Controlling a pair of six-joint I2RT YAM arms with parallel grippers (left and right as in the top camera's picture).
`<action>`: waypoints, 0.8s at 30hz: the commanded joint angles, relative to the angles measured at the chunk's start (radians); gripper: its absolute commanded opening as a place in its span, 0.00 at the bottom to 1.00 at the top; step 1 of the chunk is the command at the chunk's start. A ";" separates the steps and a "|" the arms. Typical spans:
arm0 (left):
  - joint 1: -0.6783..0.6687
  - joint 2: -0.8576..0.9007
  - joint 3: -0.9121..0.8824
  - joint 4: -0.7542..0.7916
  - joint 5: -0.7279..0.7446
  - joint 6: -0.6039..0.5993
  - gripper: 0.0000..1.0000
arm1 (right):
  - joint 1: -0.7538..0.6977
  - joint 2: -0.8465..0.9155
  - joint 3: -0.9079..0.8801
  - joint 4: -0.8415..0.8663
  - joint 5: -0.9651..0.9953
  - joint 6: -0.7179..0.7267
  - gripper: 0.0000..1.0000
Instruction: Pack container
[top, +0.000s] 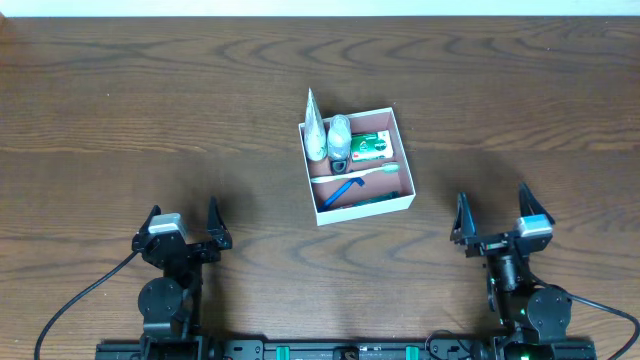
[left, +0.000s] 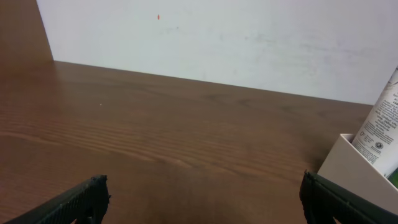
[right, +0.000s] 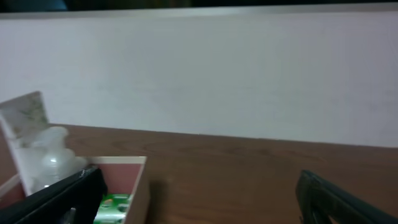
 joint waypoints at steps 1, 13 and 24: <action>0.005 -0.005 -0.024 -0.033 -0.005 0.019 0.98 | -0.009 -0.013 -0.002 -0.042 0.056 -0.015 0.99; 0.006 -0.004 -0.024 -0.033 -0.005 0.019 0.98 | -0.008 -0.066 -0.002 -0.264 0.040 -0.023 0.99; 0.006 -0.004 -0.024 -0.033 -0.005 0.019 0.98 | -0.008 -0.066 -0.002 -0.263 0.041 -0.033 0.99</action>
